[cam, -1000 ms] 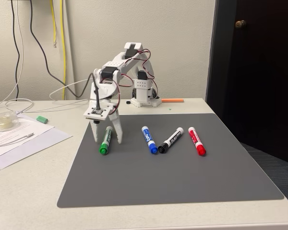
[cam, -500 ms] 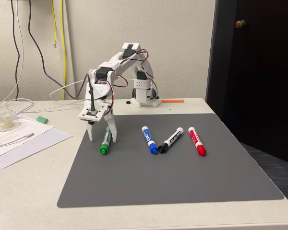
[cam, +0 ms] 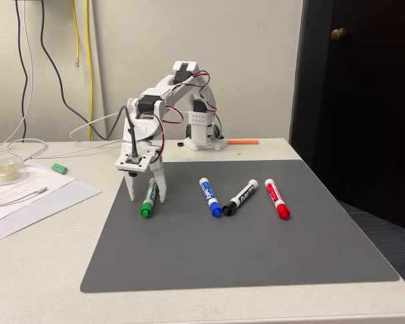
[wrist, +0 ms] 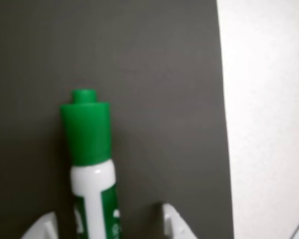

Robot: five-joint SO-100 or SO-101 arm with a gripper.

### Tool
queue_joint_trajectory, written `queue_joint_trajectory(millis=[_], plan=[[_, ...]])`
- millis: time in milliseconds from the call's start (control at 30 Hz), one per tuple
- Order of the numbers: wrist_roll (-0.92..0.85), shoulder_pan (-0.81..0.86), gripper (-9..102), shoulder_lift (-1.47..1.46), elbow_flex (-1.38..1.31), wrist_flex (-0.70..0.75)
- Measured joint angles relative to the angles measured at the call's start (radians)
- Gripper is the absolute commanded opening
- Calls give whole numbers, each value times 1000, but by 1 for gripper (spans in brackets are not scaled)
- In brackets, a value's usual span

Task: Pick up the green marker.

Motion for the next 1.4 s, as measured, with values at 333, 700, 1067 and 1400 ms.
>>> queue_joint_trajectory(millis=[333,700,1067,1400], plan=[[9,-18,23,-9,-3,8],[21,-31,15,-15,-5,21],[46,-37,7,-26,-17,21],[80,-46,3,-26,-18,41]])
